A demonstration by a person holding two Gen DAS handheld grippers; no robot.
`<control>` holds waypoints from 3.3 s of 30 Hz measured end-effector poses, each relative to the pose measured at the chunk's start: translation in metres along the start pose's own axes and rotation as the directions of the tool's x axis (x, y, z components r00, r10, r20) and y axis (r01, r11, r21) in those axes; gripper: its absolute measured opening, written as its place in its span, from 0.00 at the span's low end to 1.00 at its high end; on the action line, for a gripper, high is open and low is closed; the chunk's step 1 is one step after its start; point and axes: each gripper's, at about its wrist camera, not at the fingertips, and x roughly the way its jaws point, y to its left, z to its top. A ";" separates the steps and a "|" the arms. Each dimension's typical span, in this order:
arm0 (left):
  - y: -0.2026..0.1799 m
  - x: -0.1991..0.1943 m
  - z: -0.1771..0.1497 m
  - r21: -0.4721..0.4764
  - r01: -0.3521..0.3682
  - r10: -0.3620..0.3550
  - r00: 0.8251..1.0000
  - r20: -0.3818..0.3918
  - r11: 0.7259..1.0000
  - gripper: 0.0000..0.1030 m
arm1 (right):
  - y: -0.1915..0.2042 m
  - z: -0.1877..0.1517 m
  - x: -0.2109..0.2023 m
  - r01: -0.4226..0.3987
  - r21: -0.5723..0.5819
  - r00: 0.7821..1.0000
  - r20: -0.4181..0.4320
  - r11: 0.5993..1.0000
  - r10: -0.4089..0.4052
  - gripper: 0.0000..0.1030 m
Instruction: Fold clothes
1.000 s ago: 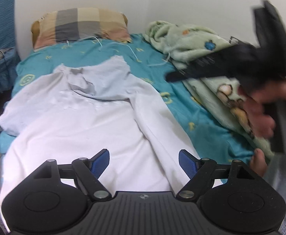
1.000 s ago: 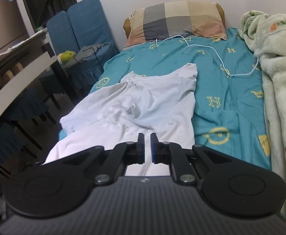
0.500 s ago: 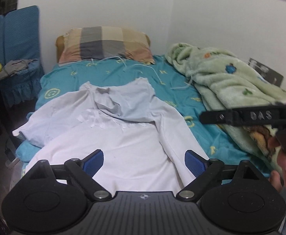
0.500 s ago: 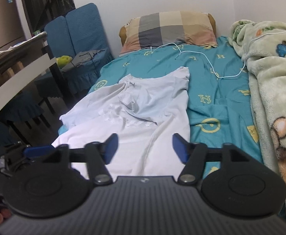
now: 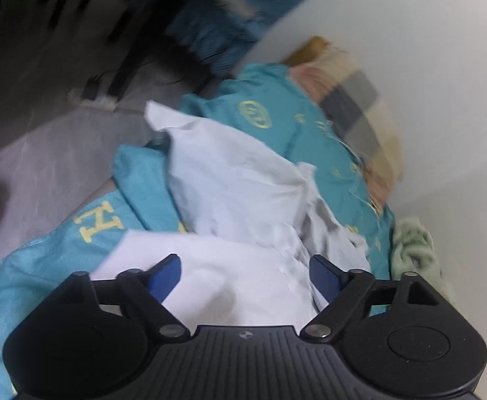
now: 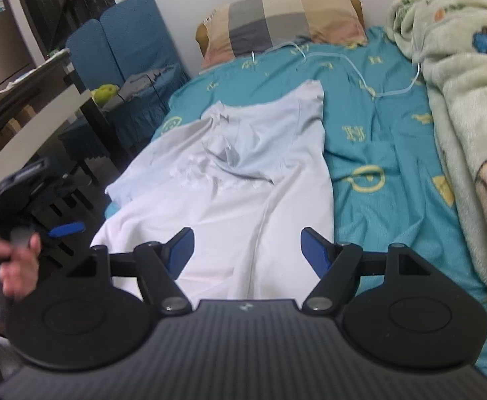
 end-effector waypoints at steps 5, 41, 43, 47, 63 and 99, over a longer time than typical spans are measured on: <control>0.031 0.045 0.042 -0.098 0.010 -0.011 1.000 -0.014 0.995 0.81 | -0.007 -0.002 0.013 -0.009 0.039 0.999 -0.045 0.999 0.011 0.70; -0.214 0.143 -0.128 0.885 -0.012 -0.107 0.992 0.069 0.465 0.03 | -0.063 0.005 0.042 -0.044 0.360 0.997 -0.046 0.932 0.065 0.70; -0.208 0.164 -0.143 0.886 -0.002 -0.070 0.997 0.039 0.464 0.06 | -0.071 0.004 0.043 -0.042 0.387 0.997 -0.047 0.921 0.065 0.70; -0.193 0.203 -0.169 0.883 0.018 0.000 1.000 -0.021 0.469 0.22 | -0.085 0.001 0.045 -0.034 0.437 0.997 -0.044 0.899 0.059 0.71; -0.095 0.092 -0.085 0.544 0.193 -0.176 0.981 -0.085 0.817 0.75 | -0.081 0.000 0.045 -0.034 0.433 0.996 -0.059 0.901 0.066 0.72; -0.140 0.102 -0.043 0.561 0.079 -0.094 0.996 -0.002 0.824 0.13 | -0.066 -0.001 0.055 -0.078 0.432 0.987 -0.092 0.899 0.129 0.72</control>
